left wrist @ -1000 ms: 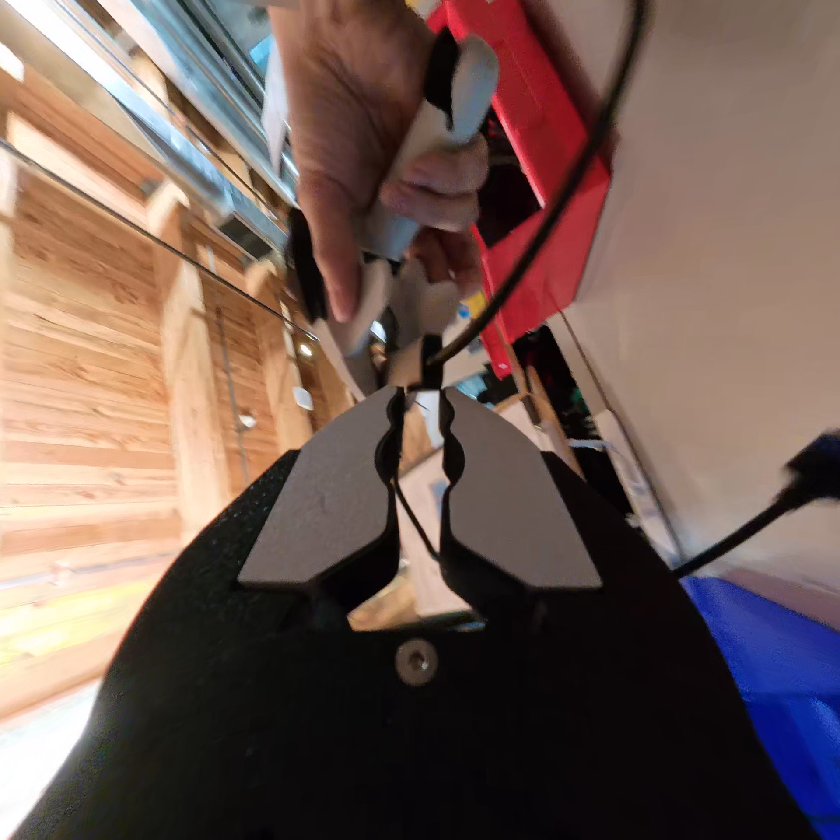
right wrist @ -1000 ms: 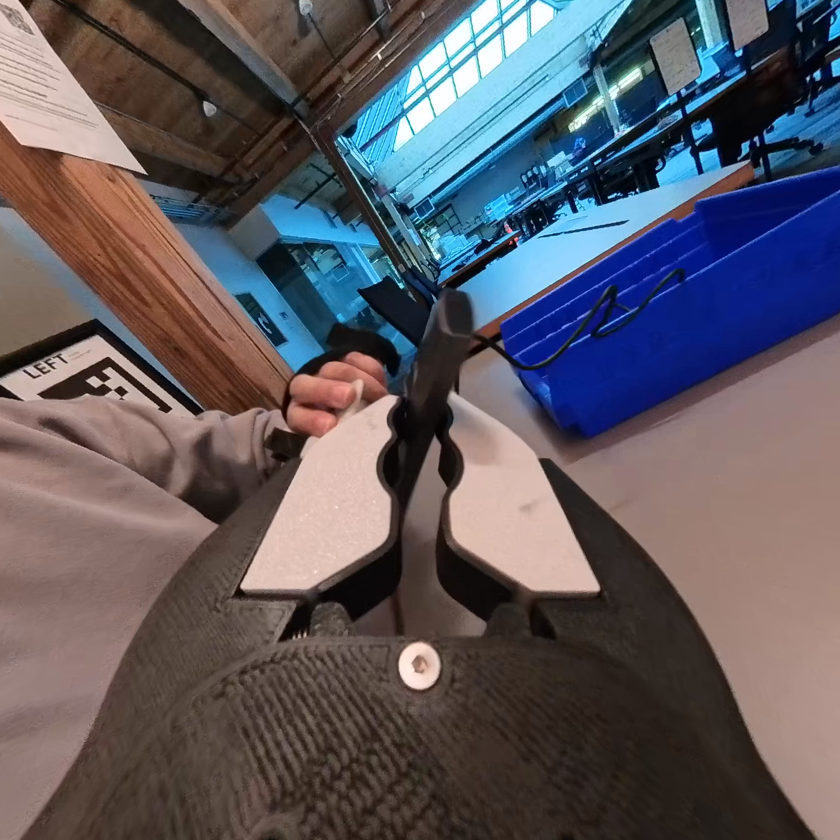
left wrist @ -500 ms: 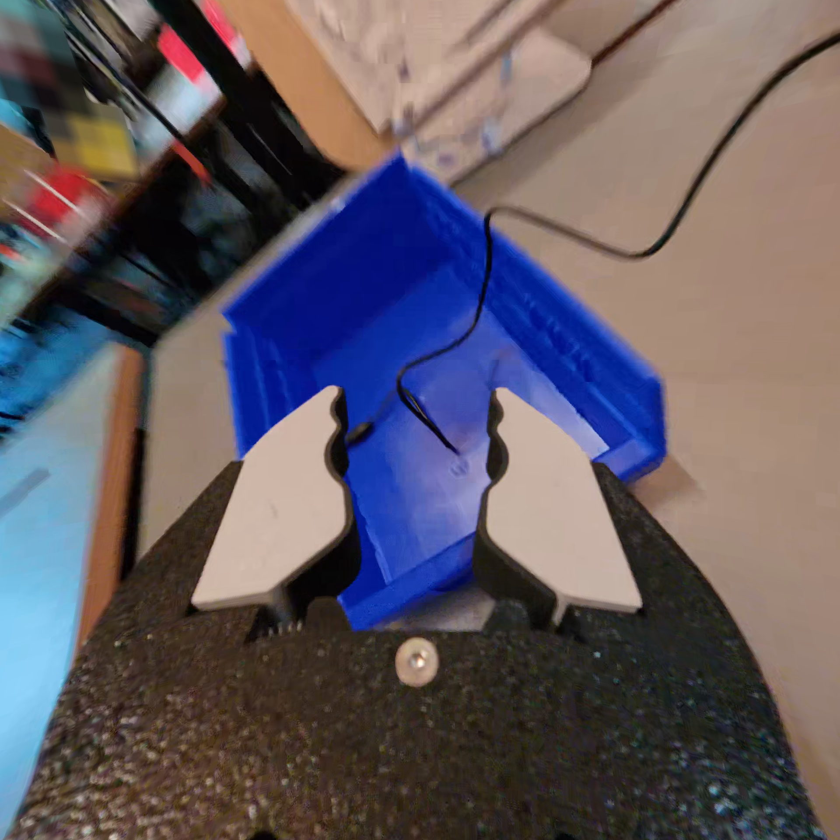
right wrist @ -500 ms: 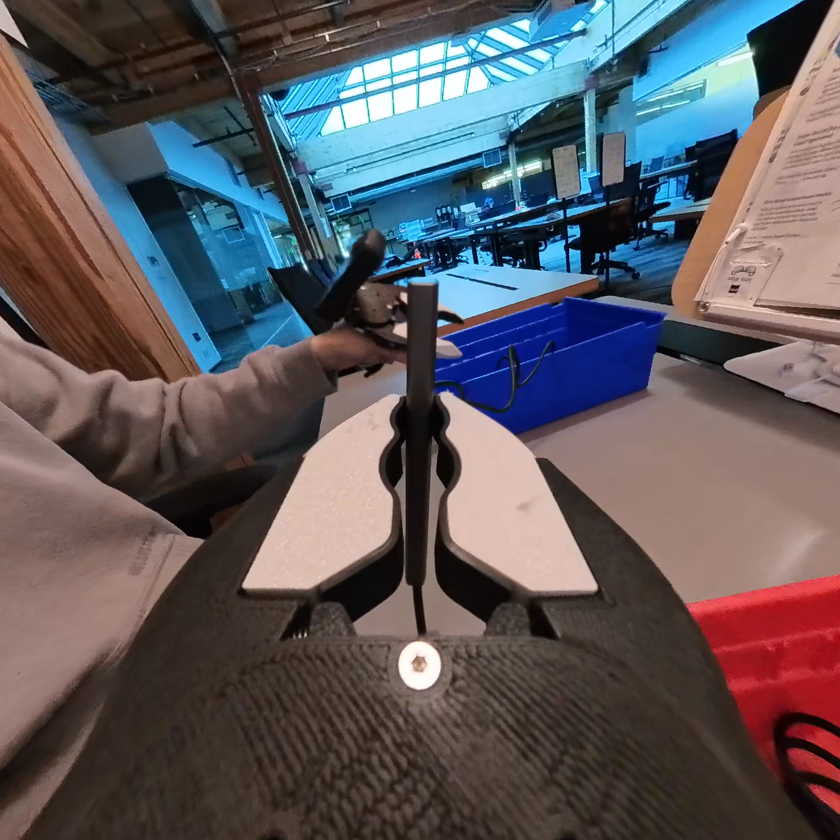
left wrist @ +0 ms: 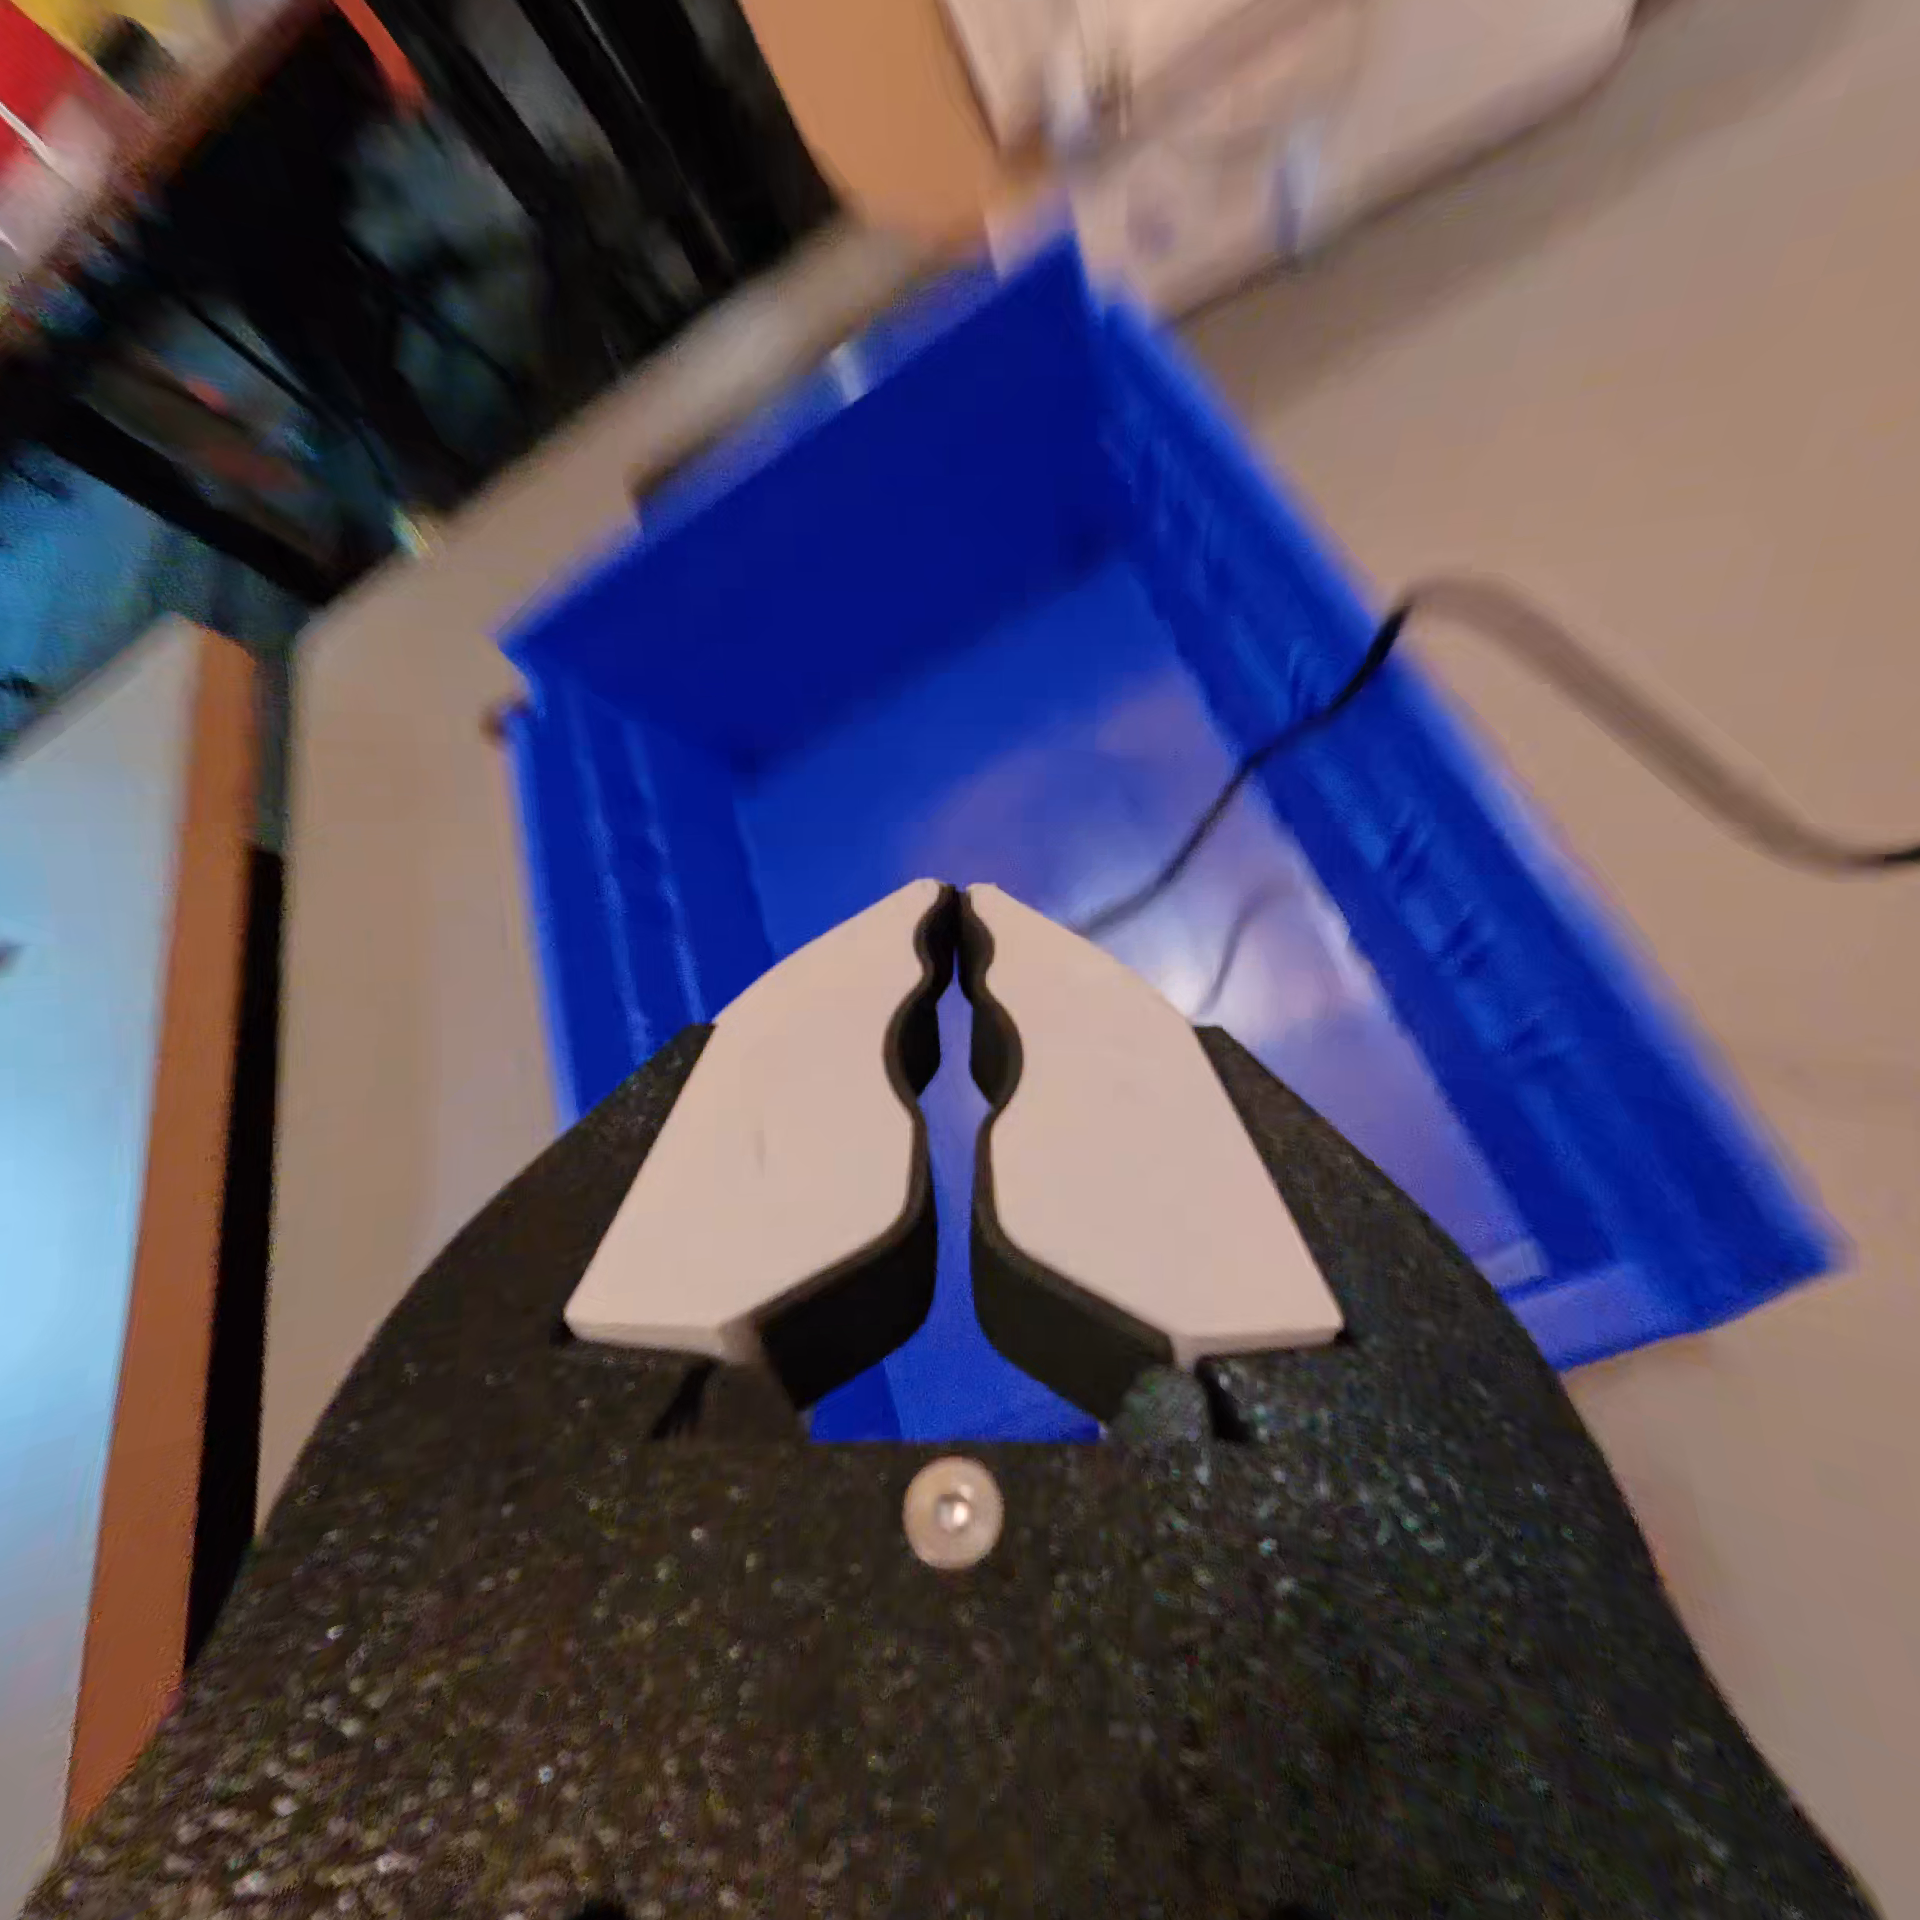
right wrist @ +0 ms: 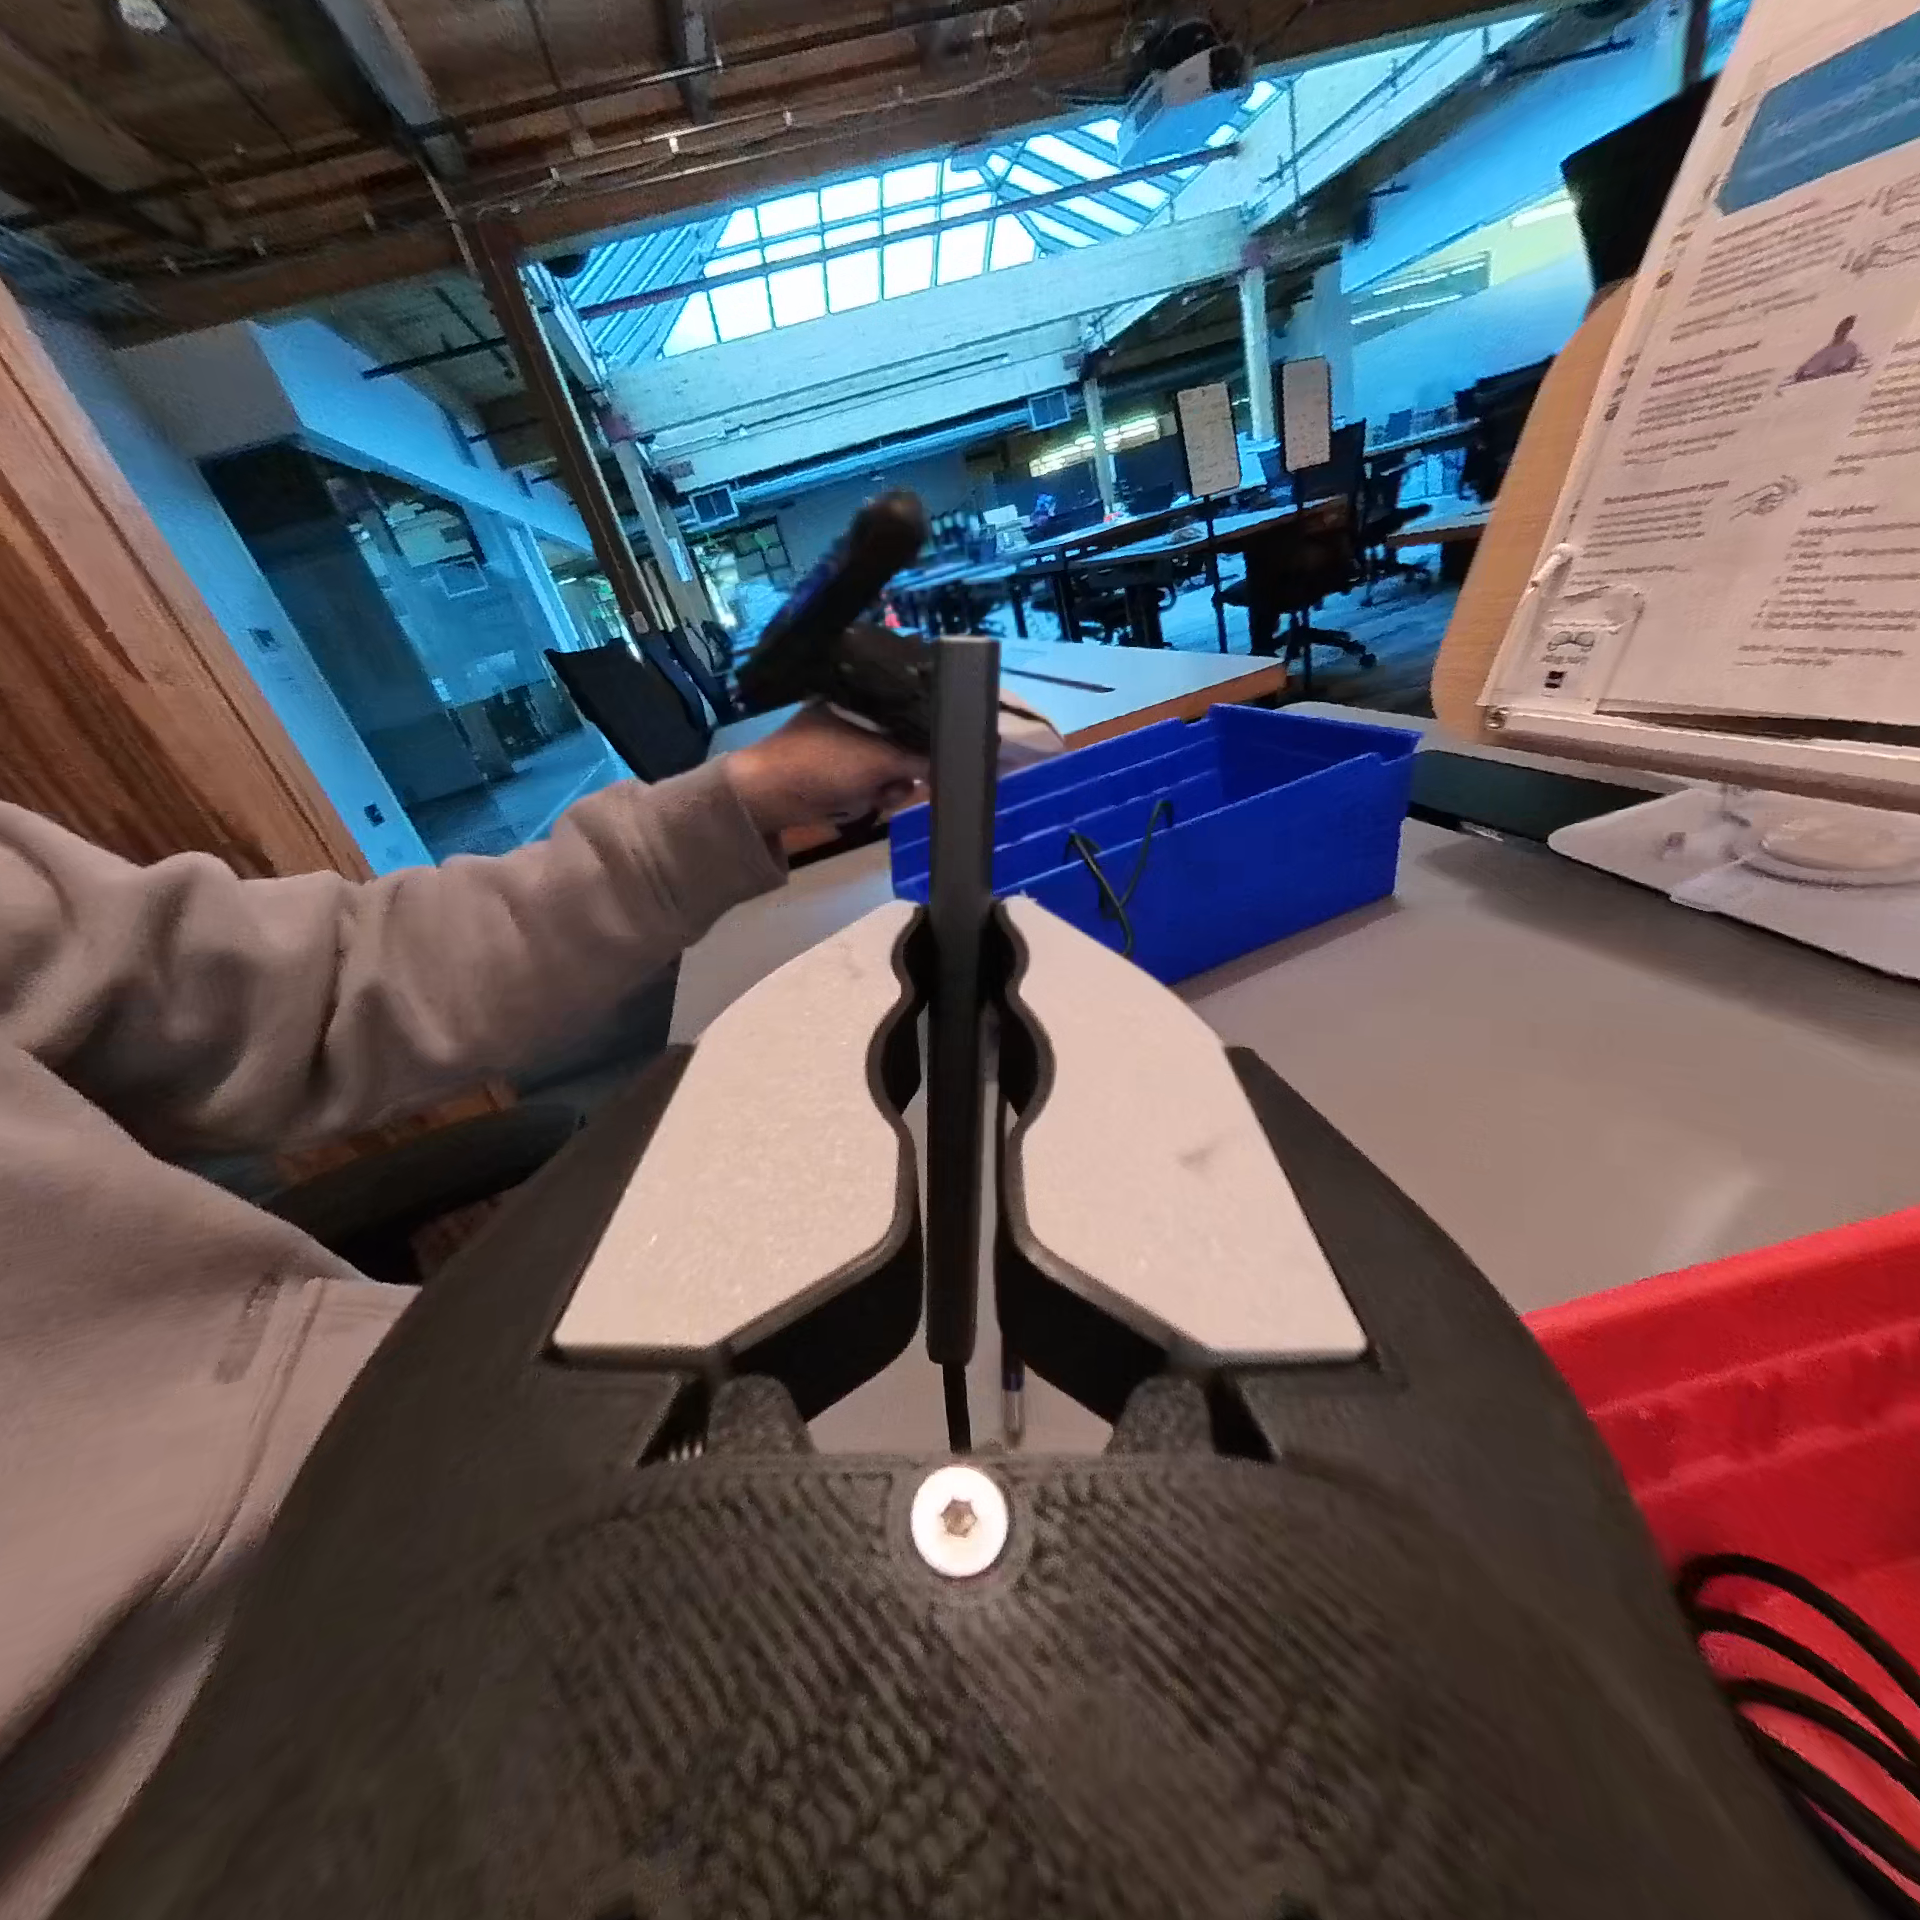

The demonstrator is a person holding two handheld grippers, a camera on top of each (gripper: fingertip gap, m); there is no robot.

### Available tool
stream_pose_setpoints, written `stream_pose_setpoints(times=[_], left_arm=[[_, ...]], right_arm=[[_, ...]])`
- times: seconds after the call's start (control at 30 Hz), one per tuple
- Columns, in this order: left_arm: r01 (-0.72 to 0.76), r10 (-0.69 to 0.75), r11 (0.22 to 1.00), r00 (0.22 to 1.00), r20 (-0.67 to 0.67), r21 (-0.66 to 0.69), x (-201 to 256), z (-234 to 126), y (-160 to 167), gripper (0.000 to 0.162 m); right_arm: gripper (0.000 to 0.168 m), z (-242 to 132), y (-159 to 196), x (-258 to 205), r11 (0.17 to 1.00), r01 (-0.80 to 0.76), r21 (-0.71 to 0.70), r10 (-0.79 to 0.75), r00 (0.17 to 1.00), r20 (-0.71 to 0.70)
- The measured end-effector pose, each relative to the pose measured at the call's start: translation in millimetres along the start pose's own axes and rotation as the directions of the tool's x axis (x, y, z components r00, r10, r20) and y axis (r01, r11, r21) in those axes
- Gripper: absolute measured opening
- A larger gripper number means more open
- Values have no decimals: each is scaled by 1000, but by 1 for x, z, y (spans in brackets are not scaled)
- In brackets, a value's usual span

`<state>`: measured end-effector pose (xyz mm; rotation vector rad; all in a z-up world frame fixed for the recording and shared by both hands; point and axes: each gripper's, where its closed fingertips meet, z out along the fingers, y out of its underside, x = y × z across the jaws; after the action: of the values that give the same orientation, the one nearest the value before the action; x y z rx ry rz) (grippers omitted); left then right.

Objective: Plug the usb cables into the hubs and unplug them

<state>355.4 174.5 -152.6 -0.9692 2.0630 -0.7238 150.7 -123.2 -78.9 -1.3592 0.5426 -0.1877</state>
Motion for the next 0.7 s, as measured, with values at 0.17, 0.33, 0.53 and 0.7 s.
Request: stream_pose_setpoints(times=[0.17,0.33,0.53,0.7], left_arm=[[-35,40,964,999,-14,265,4,-70,-82,0],[-139,120,978,985,-126,-158,19,-6,6,36],[-95,72,940,994,-81,-327,14,53,77,41],[22,-28,996,998,-63,-89,1,29,17,9]], right_arm=[[10,1,-1,2,998,-50,37,49,998,25],[10,5,2,-4,1000,-20,8,19,999,30],[10,6,3,-9,1000,-5,-5,5,999,48],[10,-3,0,-2,1000,3,7,-3,1000,9]])
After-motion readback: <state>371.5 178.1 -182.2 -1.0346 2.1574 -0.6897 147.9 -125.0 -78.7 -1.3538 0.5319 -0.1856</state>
